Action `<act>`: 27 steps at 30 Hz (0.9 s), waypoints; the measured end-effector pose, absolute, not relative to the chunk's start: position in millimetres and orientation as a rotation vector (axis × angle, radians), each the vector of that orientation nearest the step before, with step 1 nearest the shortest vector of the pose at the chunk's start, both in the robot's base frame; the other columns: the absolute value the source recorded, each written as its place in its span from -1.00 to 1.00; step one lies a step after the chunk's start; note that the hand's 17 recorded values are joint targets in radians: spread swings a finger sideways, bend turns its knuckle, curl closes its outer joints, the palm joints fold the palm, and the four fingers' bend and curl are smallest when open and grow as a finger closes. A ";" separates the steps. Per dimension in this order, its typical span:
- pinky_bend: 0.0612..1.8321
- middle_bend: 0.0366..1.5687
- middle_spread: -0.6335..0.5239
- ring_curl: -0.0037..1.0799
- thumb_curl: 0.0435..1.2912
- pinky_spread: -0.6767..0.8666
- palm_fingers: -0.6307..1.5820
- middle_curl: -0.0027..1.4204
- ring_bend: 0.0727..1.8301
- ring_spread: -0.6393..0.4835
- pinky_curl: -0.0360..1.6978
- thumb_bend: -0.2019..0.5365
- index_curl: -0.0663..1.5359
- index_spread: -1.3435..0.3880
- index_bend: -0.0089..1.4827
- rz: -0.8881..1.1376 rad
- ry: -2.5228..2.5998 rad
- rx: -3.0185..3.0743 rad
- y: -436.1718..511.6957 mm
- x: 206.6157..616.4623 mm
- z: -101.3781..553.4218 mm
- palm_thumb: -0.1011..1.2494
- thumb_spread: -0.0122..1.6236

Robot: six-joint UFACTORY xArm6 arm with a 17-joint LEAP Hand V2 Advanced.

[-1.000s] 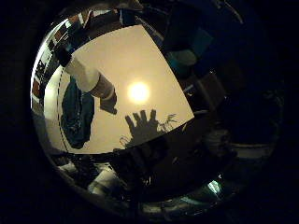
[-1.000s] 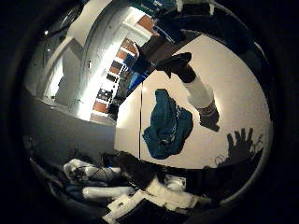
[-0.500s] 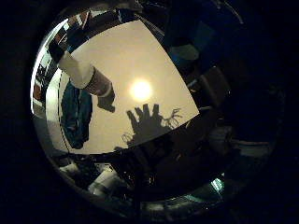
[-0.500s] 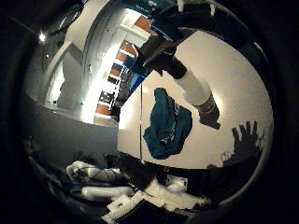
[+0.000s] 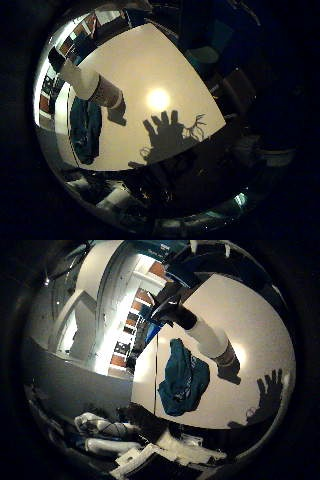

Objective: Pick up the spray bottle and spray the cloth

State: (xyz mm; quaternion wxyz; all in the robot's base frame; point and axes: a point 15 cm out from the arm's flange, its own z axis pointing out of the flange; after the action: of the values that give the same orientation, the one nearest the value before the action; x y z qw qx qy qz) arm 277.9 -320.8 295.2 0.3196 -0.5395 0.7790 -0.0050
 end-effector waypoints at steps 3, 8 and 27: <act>-0.21 -0.64 0.21 -0.58 -0.64 0.50 -0.23 -0.50 -0.54 0.52 -0.96 -0.52 -0.54 0.28 -0.76 0.005 2.031 -1.410 -323.8 280.0 284.6 -0.46 0.27; -0.21 -0.65 0.21 -0.59 -0.64 0.51 -0.23 -0.50 -0.55 0.52 -0.96 -0.52 -0.54 0.28 -0.76 0.042 2.016 -1.400 -326.1 282.5 268.7 -0.45 0.27; -0.21 -0.66 0.28 -0.58 -0.63 0.50 -0.23 -0.50 -0.53 0.51 -0.96 -0.52 -0.55 0.34 -0.77 0.103 1.931 -1.331 -328.3 306.7 236.2 -0.35 0.28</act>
State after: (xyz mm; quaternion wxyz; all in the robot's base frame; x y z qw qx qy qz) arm 306.7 -328.3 236.2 0.3865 -0.5230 0.7585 0.0407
